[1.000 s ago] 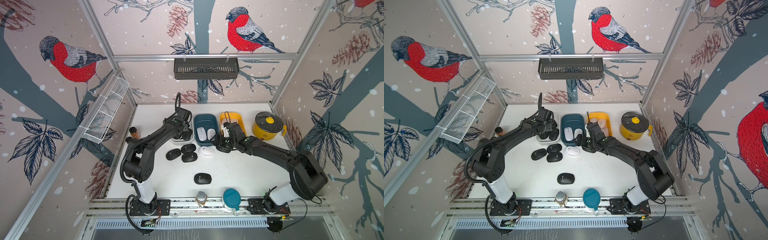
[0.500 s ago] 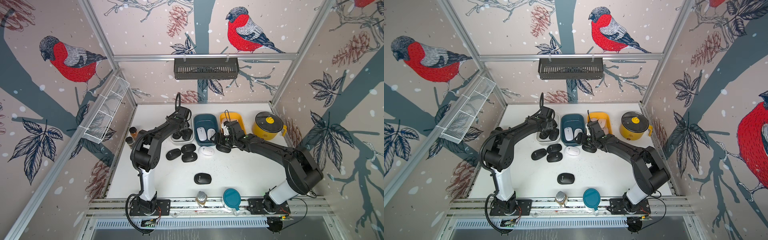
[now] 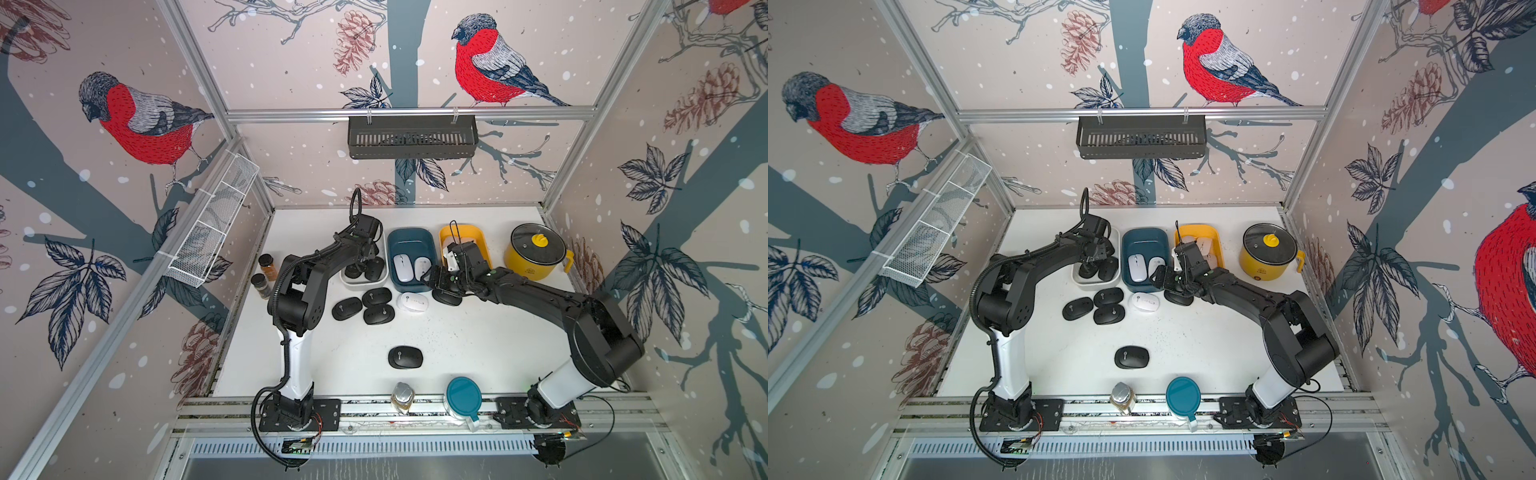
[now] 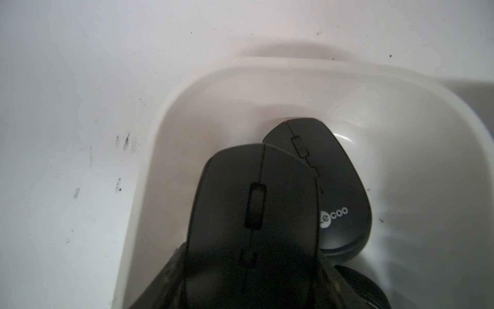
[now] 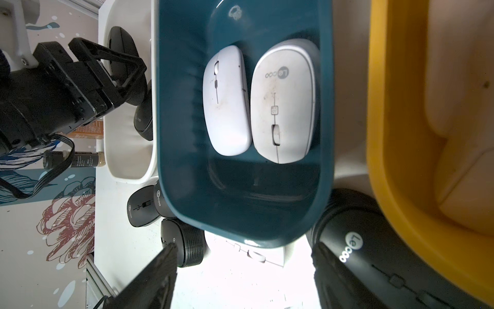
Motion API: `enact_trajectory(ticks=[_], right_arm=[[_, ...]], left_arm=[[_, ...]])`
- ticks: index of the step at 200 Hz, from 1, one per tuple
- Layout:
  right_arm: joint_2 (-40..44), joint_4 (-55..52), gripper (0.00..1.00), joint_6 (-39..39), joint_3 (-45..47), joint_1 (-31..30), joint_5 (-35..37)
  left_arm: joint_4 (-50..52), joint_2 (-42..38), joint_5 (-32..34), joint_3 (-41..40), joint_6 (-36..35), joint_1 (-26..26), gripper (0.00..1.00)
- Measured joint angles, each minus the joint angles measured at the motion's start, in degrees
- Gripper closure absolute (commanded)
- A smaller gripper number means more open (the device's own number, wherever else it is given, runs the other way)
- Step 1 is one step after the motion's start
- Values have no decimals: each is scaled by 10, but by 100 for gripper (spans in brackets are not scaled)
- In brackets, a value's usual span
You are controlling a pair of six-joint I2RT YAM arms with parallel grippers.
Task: Place the mice by color into the storage box
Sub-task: Place the mouse in the storage box, then pick up the mouse from the center of the board.
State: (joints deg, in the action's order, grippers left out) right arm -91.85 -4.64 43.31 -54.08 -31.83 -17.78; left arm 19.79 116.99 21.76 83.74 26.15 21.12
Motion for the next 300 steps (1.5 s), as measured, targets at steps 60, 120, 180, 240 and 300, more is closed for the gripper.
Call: enact_trajectory(ticks=[60, 120, 180, 240, 300], right_arm=[[-2, 0, 21, 0, 0, 0, -2], [-5, 1, 21, 2, 0, 0, -2], [-5, 0, 21, 2, -10, 0, -2], [24, -17, 21, -48, -13, -37, 43], [92, -11, 21, -168, 45, -155, 106]], left_arm=[[0, 21, 9, 22, 5, -1, 44], [9, 36, 7, 49, 12, -1, 22], [44, 17, -8, 79, 24, -1, 21], [48, -88, -22, 71, 21, 15, 21], [53, -212, -23, -16, 10, 52, 20]])
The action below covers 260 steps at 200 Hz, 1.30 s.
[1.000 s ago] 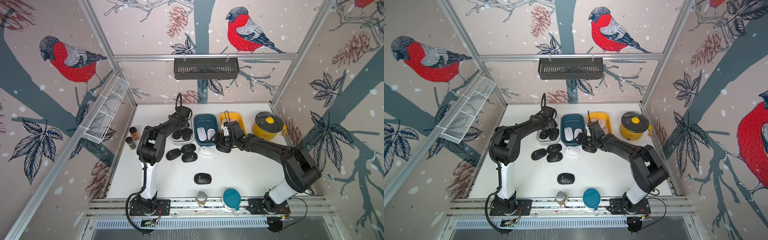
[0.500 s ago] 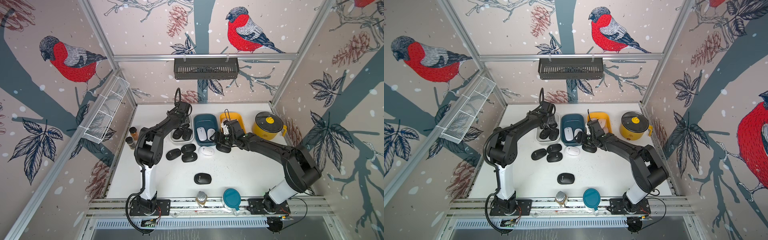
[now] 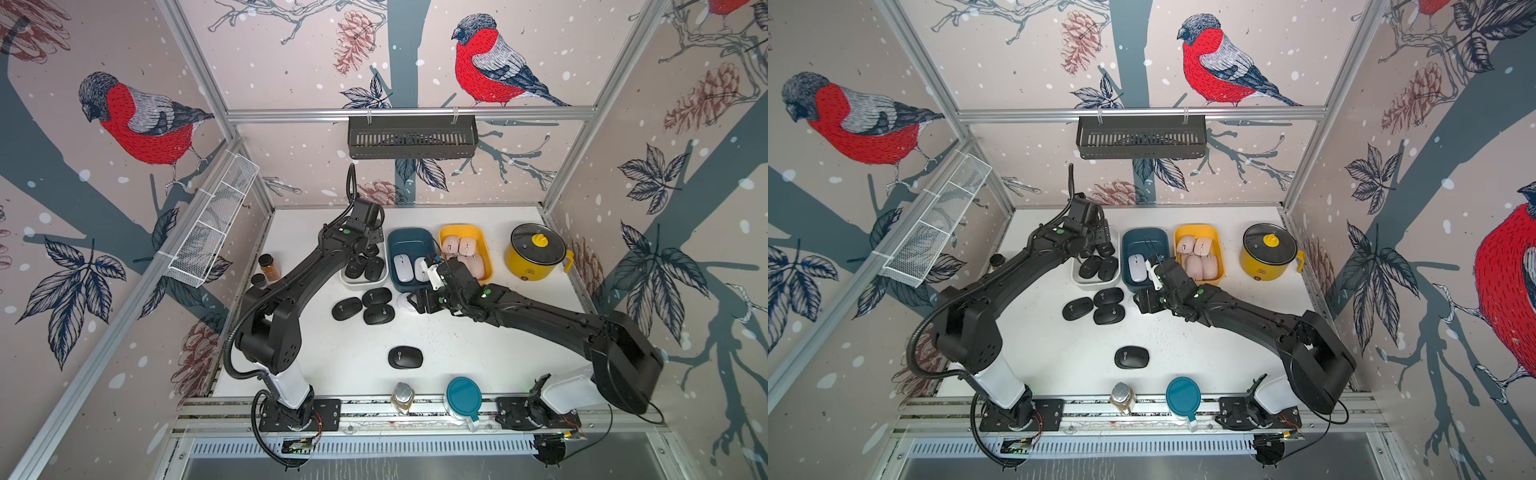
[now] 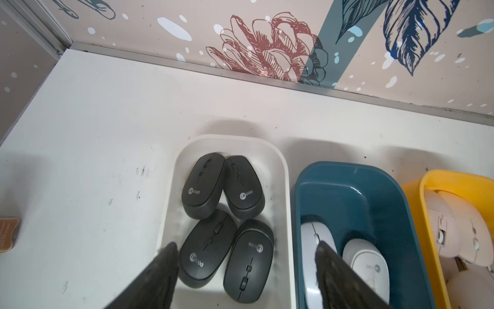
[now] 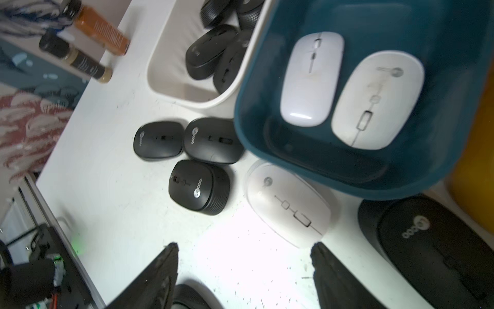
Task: Place the mice by color into the storage box
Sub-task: Pick up the mouse from the center of the board.
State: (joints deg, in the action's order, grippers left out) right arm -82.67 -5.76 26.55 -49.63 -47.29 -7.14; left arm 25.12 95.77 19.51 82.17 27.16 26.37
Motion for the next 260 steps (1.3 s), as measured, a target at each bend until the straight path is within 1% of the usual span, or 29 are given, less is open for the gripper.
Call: enact_trajectory(ticks=[23, 49, 70, 102, 182, 219, 260], right_arm=[[14, -2, 21, -30, 32, -36, 18], [26, -5, 20, -58, 65, -102, 28], [27, -6, 20, -72, 76, -144, 33], [21, -7, 20, -87, 91, -173, 35], [-30, -15, 20, -136, 74, -212, 37], [-55, -14, 20, -162, 62, -213, 39], [-83, -12, 19, -167, 55, -213, 39]], left_arm=[[0, -69, -7, -65, 10, 9, 20], [-4, -149, -22, -146, 22, 9, 20], [-10, -203, -40, -201, 29, 9, 19], [-35, -258, -47, -255, 30, 9, 19], [-52, -278, -27, -283, 52, 9, 19], [-55, -278, -21, -285, 59, 9, 18], [-55, -278, -12, -286, 61, 9, 18]])
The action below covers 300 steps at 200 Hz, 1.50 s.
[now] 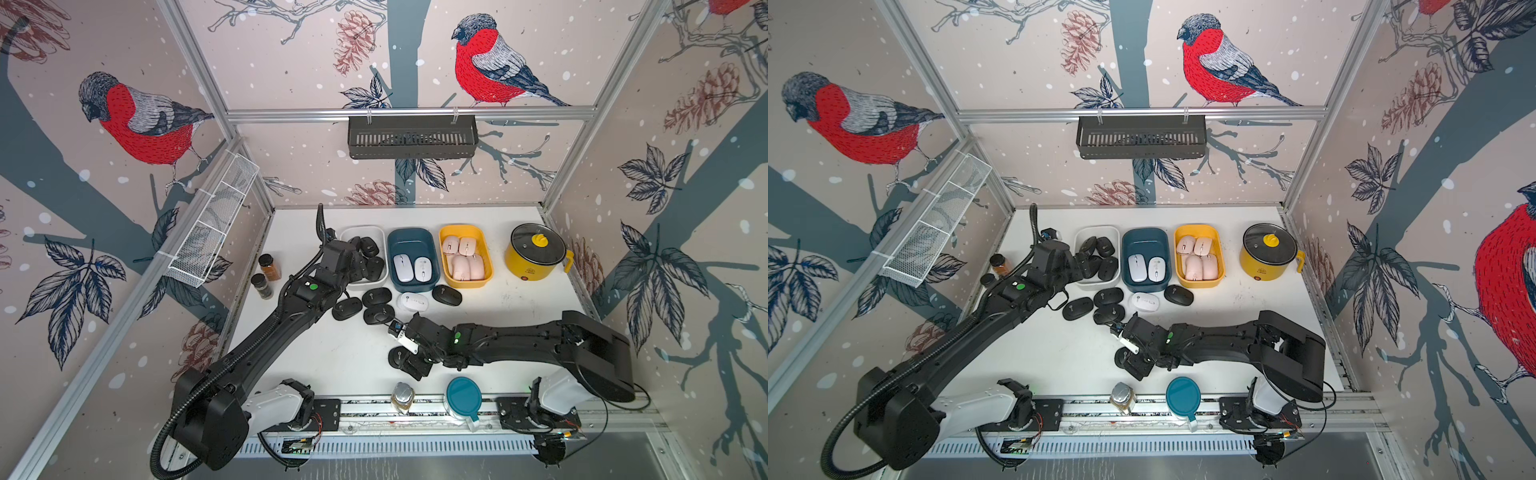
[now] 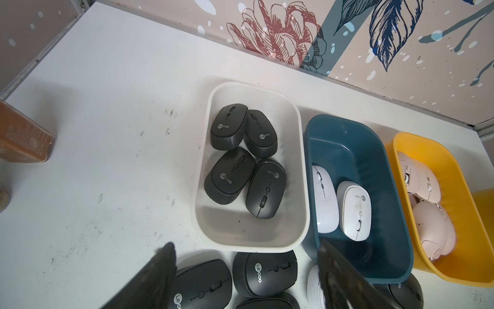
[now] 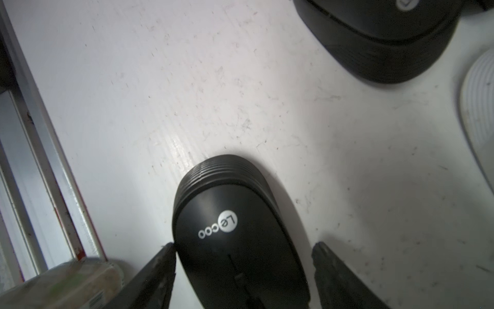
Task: Place the mice by color into the storage box
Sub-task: Pick up the mouse from the center of the board.
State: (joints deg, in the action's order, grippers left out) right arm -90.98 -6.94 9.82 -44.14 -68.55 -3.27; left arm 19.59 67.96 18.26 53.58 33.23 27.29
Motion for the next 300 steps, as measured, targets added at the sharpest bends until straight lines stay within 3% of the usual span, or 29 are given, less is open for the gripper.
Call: enact_trajectory(ticks=[120, 195, 229, 252, 300], right_arm=[[-50, 26, 24, 3, -27, 48, 14], [-43, 17, 27, 35, -19, 28, 43], [-44, 19, 32, 47, -19, 25, 56], [-46, 21, 47, 52, -19, 24, 68], [-40, 6, 50, 68, -23, 27, 77]], left_arm=[[-12, 8, 14, -3, -2, 0, 18], [-13, 16, 15, -3, -2, 0, 18], [-13, 18, 15, -3, -2, 0, 18], [-13, 18, 15, -3, -3, 0, 18], [-12, 18, 15, 0, -6, 0, 18]])
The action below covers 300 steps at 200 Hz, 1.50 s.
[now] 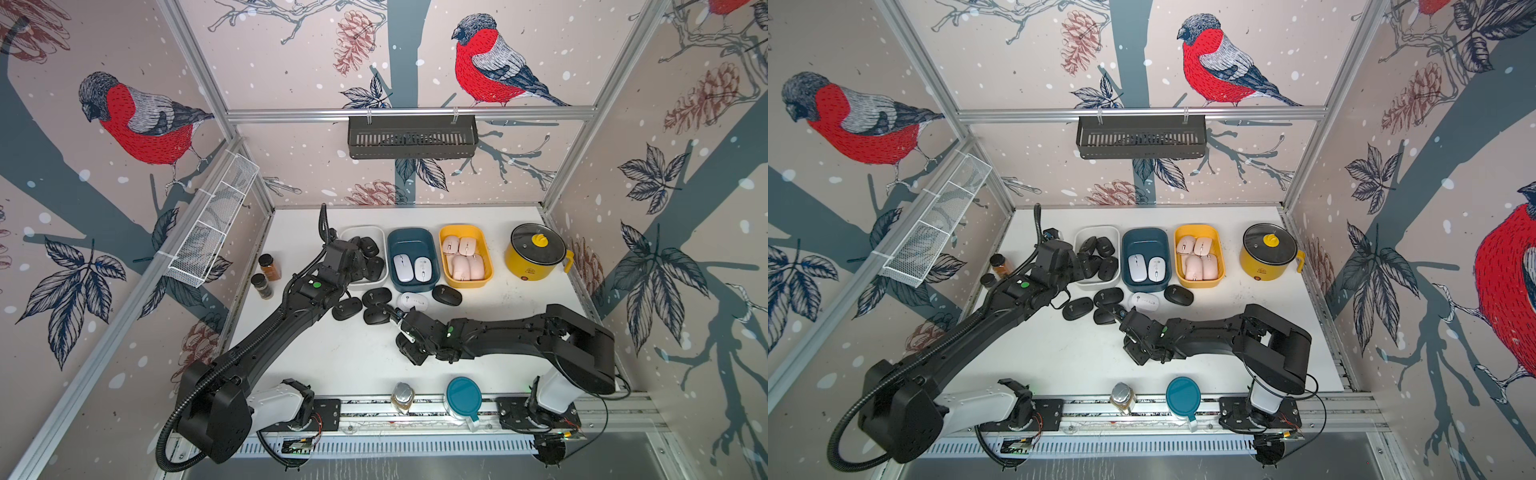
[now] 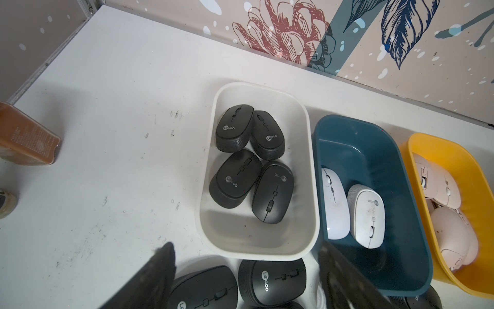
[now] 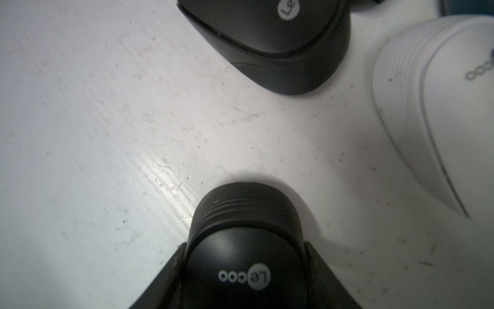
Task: Place the mice by color into the storage box
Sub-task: Pick up the mouse from the center of the board, then place the mouse in the storage box.
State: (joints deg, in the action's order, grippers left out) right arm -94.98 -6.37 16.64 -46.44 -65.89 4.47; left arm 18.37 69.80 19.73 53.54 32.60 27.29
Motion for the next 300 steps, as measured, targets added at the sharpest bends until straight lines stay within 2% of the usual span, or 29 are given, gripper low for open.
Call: enact_trajectory(ticks=[41, 72, 131, 169, 231, 300], right_arm=[[46, -13, 50, 26, -5, 37, -5], [83, -17, 46, 42, -24, 75, -19], [91, -47, 47, 73, -99, 125, -30], [39, -60, 48, 90, -183, 146, -31], [-80, -92, 47, 104, -340, 147, -14], [-225, -127, 48, 117, -508, 164, 9]], left_arm=[[5, 2, 0, 29, -16, -1, 17], [14, 4, 12, 63, -44, -1, 17], [30, 12, 13, 97, -91, -32, 16], [36, 14, -16, 96, -128, -61, 16], [0, 14, 2, 67, -191, -82, 15], [-63, -23, -19, 9, -194, -126, 15]])
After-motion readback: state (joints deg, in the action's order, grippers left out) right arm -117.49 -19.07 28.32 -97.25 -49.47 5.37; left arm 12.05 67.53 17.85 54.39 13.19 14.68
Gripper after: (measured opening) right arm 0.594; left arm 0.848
